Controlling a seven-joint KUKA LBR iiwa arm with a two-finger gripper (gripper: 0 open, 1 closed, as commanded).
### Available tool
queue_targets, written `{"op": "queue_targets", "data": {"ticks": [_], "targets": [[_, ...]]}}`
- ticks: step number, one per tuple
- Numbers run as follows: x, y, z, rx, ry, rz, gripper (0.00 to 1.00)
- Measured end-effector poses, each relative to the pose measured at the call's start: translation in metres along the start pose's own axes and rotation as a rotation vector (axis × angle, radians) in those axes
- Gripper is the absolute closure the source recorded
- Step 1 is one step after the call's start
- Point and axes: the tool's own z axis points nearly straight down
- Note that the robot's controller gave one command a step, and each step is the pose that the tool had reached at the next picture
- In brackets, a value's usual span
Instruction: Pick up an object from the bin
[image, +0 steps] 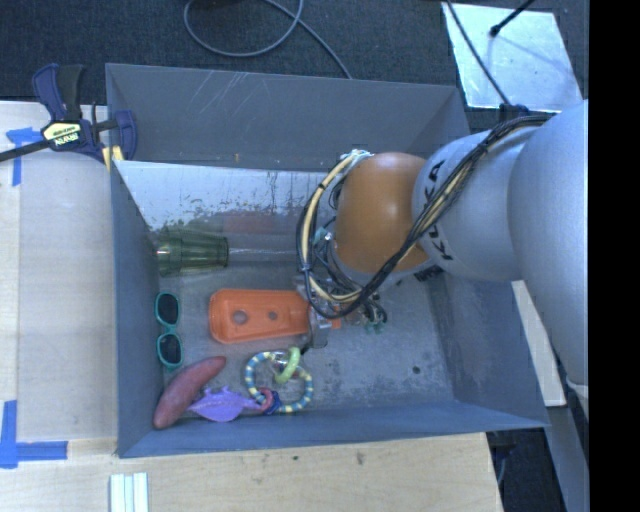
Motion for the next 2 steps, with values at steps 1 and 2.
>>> {"op": "queue_targets", "data": {"ticks": [1,2], "targets": [[0.000,0.000,0.000,0.000,0.000,0.000,1.00],[-0.016,-0.014,-0.119,0.000,-0.003,0.006,1.00]]}}
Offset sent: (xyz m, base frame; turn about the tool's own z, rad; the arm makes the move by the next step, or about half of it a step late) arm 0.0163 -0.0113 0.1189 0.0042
